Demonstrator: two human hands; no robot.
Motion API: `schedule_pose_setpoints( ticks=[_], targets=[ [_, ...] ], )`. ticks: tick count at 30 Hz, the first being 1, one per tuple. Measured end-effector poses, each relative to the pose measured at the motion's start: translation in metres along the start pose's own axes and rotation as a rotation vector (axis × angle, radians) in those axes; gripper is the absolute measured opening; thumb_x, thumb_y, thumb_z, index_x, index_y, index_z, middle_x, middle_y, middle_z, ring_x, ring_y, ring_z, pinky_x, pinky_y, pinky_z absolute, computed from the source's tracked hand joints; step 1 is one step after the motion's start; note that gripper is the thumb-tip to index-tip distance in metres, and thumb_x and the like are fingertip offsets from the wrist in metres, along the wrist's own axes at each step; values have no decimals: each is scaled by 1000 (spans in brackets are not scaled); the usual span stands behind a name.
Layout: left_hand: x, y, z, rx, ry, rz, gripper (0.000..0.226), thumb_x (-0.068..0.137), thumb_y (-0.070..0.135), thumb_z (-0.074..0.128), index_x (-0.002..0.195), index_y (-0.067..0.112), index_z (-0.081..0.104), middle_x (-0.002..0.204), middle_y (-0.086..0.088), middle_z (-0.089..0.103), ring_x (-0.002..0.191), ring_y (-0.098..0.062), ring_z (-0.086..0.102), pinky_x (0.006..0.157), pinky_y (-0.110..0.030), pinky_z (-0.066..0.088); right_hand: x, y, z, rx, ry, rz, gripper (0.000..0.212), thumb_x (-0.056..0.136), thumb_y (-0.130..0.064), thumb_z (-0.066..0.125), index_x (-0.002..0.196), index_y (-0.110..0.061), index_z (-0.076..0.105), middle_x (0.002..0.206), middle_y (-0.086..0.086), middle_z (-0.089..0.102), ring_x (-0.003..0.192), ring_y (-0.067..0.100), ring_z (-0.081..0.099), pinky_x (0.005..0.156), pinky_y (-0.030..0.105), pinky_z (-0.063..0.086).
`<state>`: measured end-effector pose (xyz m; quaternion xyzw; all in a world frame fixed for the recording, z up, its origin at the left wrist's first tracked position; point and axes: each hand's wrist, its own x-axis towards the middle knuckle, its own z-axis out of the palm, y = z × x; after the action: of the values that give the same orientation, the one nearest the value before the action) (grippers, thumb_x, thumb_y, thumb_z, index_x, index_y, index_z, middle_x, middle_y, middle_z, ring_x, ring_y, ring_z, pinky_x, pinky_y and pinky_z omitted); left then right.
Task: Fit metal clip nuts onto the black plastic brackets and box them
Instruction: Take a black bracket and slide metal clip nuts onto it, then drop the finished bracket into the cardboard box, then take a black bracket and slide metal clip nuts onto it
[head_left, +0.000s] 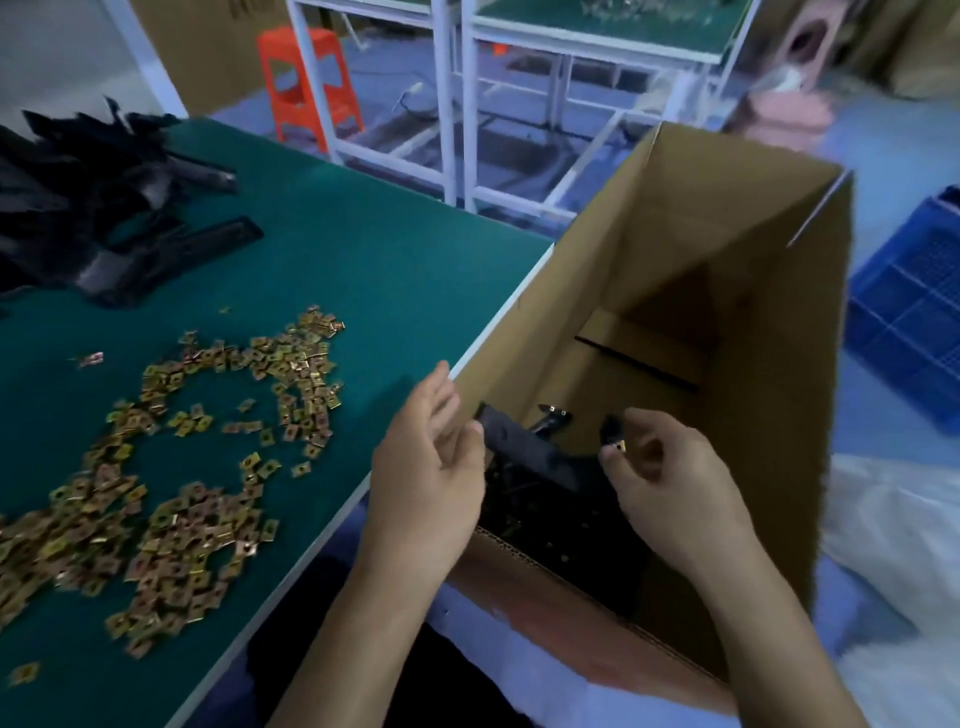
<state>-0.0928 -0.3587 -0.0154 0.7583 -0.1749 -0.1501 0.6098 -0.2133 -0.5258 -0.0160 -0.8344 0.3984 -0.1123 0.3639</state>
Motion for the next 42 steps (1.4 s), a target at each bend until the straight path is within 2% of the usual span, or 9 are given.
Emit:
schedule_pose_setpoints(
  ticks=[7, 11, 19, 24, 29, 32, 35, 37, 42],
  targets=[
    [-10, 3, -42, 11, 70, 11, 39, 101, 12, 58, 119, 47, 62, 123, 28, 62, 117, 13, 57, 86, -8, 48, -2, -35, 31, -10, -114, -151, 44, 98, -34, 59, 140, -36, 49, 118, -8, 58, 99, 9, 58, 76, 23, 51],
    [-21, 2, -85, 30, 189, 23, 37, 100, 12, 58, 112, 47, 65, 116, 28, 65, 112, 9, 61, 86, -6, 47, -19, -84, 75, 43, -195, -369, 34, 94, -25, 64, 123, -41, 59, 102, -12, 66, 87, -1, 61, 70, 9, 43],
    [-59, -31, -225, 160, 719, -59, 36, 97, 11, 61, 106, 46, 61, 112, 21, 61, 110, 7, 56, 84, -7, 43, -85, -210, 196, 94, -569, -795, 49, 90, -29, 67, 134, -45, 50, 114, -30, 48, 102, -11, 47, 81, 4, 36],
    [-88, -61, -319, 151, 1020, -205, 35, 98, 12, 59, 114, 43, 54, 120, 15, 52, 100, 18, 49, 73, -6, 40, -116, -295, 285, 99, -715, -965, 64, 92, -27, 66, 149, -33, 37, 135, -10, 42, 126, 7, 41, 95, 8, 27],
    [-110, -75, -358, 58, 1083, -210, 31, 99, 13, 58, 114, 40, 56, 120, 14, 54, 109, 6, 52, 76, -16, 44, -107, -367, 362, -52, -764, -883, 88, 89, -18, 72, 157, -25, 17, 148, 8, 35, 135, 29, 38, 103, 34, 37],
    [-120, -79, -362, 9, 1050, -232, 30, 99, 14, 60, 113, 41, 57, 117, 15, 56, 100, 13, 54, 65, -10, 48, -95, -380, 383, -158, -708, -899, 74, 83, -19, 79, 144, -25, 38, 125, 7, 57, 118, 31, 54, 95, 43, 48],
    [-128, -79, -364, -97, 1061, -228, 26, 100, 15, 62, 113, 38, 60, 115, 14, 59, 93, 12, 60, 64, -5, 47, -88, -376, 379, -60, -733, -883, 49, 80, -23, 81, 120, -33, 53, 100, -9, 62, 97, 19, 59, 73, 29, 46],
    [-131, -77, -362, -187, 1077, -231, 25, 98, 18, 65, 113, 38, 62, 115, 14, 63, 92, 8, 64, 67, -7, 48, -88, -370, 368, 72, -803, -783, 32, 82, -24, 80, 106, -33, 60, 97, -11, 67, 91, 15, 63, 71, 27, 48],
    [-131, -63, -349, -438, 958, -170, 40, 83, 35, 80, 120, 36, 66, 114, 17, 72, 107, 0, 68, 96, -26, 51, -111, -345, 313, 548, -1117, -250, 34, 87, -14, 76, 120, -19, 67, 103, 6, 76, 84, 12, 73, 73, 23, 57]
  ],
)
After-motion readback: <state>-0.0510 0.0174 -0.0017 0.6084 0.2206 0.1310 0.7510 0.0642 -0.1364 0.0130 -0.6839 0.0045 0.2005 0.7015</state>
